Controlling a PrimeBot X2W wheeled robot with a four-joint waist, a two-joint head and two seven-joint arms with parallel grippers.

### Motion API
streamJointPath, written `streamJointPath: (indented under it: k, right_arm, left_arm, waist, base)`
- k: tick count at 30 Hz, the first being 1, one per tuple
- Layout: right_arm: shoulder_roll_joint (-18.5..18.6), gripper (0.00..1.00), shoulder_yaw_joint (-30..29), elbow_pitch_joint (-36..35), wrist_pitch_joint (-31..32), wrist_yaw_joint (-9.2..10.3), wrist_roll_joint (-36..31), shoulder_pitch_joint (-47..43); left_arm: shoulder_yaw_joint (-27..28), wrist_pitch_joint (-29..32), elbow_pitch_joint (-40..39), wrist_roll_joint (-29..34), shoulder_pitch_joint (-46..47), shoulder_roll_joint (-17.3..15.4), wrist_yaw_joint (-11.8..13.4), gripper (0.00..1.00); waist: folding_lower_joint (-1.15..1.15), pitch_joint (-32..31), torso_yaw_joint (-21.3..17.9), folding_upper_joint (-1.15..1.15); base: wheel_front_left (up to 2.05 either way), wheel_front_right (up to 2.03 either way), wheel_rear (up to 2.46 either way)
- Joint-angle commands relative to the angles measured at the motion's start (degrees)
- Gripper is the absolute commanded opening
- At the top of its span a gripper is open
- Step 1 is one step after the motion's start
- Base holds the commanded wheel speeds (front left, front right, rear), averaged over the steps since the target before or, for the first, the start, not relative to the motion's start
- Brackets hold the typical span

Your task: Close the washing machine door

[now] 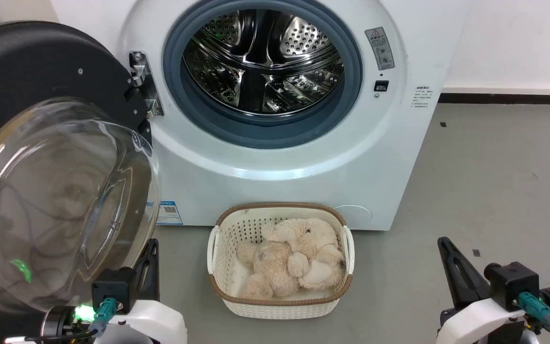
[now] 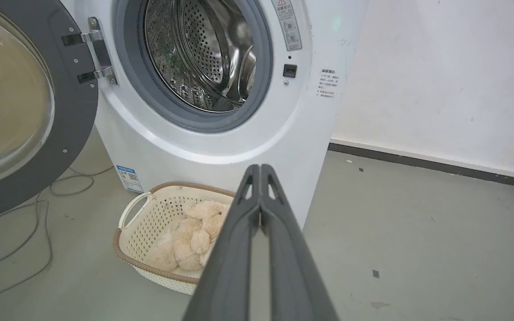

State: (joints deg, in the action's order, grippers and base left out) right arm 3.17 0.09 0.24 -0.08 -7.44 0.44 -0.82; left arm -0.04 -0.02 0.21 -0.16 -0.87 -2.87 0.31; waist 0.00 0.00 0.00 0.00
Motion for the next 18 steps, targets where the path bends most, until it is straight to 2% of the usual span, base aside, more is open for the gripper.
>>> streamJointPath:
  k: [1,2,18]
  right_arm:
    - [-0.29,0.0,-0.09,-0.24,0.08,-0.05,-0.44,0.82]
    - [0.0,1.0,0.01,0.01,0.0,0.0,0.02,-0.02]
    - [0.26,1.0,0.39,0.04,-1.61,-0.01,1.23,-0.43]
  left_arm:
    - [0.04,0.02,-0.21,0.16,0.87,0.0,-0.31,0.0]
    - [-0.03,0.0,0.01,-0.01,-0.01,0.0,0.01,1.0]
    - [-1.16,-1.67,0.33,-0.29,0.13,0.01,0.79,1.0]
  waist:
    - [0.0,0.0,0.0,0.0]
    - [0.0,0.0,0.0,0.0]
    - [0.0,0.08,0.8,0.0]
  base:
    - [0.0,0.0,0.0]
    - [0.0,0.0,0.0]
    - [0.0,0.0,0.0]
